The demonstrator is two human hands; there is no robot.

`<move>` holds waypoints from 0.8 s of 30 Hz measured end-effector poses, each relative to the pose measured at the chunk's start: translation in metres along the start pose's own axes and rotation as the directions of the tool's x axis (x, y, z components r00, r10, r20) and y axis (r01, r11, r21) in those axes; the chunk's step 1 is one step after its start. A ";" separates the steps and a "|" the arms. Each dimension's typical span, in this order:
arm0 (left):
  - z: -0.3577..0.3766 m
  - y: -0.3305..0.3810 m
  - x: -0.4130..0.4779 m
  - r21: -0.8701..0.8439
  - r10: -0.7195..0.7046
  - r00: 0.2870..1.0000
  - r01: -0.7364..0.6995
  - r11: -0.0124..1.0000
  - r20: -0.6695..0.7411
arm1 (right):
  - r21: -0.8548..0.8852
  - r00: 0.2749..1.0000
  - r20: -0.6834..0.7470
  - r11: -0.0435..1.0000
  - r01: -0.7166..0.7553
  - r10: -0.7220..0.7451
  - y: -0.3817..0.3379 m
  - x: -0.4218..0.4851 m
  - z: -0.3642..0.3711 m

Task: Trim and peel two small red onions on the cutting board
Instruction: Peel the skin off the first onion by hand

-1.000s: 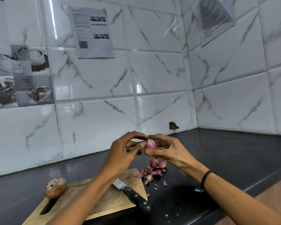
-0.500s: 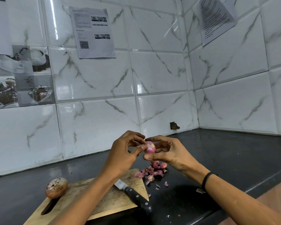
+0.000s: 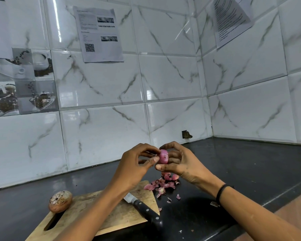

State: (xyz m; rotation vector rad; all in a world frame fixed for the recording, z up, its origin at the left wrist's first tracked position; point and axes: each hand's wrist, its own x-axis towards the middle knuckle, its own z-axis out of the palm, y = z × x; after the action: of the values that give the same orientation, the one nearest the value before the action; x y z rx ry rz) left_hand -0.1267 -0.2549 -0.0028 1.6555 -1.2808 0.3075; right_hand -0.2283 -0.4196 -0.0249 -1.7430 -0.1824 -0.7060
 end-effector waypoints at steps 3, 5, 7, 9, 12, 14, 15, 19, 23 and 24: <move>0.000 0.002 -0.001 -0.012 0.007 1.000 -0.007 1.000 0.013 | -0.019 1.000 0.026 1.000 -0.006 0.006 0.002 0.001 0.000; -0.001 0.002 -0.001 -0.012 0.017 1.000 -0.017 1.000 0.015 | -0.026 1.000 0.029 1.000 0.003 -0.002 0.002 0.000 0.000; -0.001 0.004 -0.002 -0.004 0.035 0.999 -0.035 0.999 0.012 | -0.034 0.999 0.030 0.999 0.017 -0.016 0.001 0.000 0.000; -0.001 0.006 -0.002 0.015 0.053 0.999 -0.053 0.998 0.012 | -0.054 0.999 0.036 0.998 0.028 -0.026 0.001 0.000 0.000; -0.001 0.005 -0.002 0.087 0.083 0.996 -0.084 0.993 0.024 | -0.073 0.999 0.040 0.997 0.022 -0.019 0.004 0.002 0.002; -0.002 0.005 -0.002 0.125 0.105 0.994 -0.108 0.986 0.036 | -0.074 0.999 0.036 0.997 0.019 -0.016 0.005 0.002 0.003; -0.002 0.004 -0.002 0.141 0.113 0.993 -0.118 0.983 0.042 | -0.078 0.999 0.035 0.997 0.022 -0.019 0.005 0.001 0.003; -0.004 0.005 -0.002 0.156 0.138 0.989 -0.145 0.977 0.051 | -0.124 0.999 0.028 0.992 0.035 -0.031 0.004 0.000 0.005; -0.005 0.006 -0.003 0.100 0.123 0.992 -0.127 0.987 0.041 | -0.165 0.998 -0.005 0.985 0.056 -0.057 0.003 -0.002 0.007; -0.005 0.007 -0.003 0.087 0.116 0.992 -0.119 0.989 0.046 | -0.171 0.998 -0.008 0.983 0.060 -0.063 0.003 -0.002 0.007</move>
State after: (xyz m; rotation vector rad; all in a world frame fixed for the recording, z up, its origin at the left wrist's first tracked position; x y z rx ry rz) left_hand -0.1322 -0.2488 0.0007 1.6724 -1.4166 0.4097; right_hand -0.2262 -0.4136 -0.0293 -1.9023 -0.1713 -0.7976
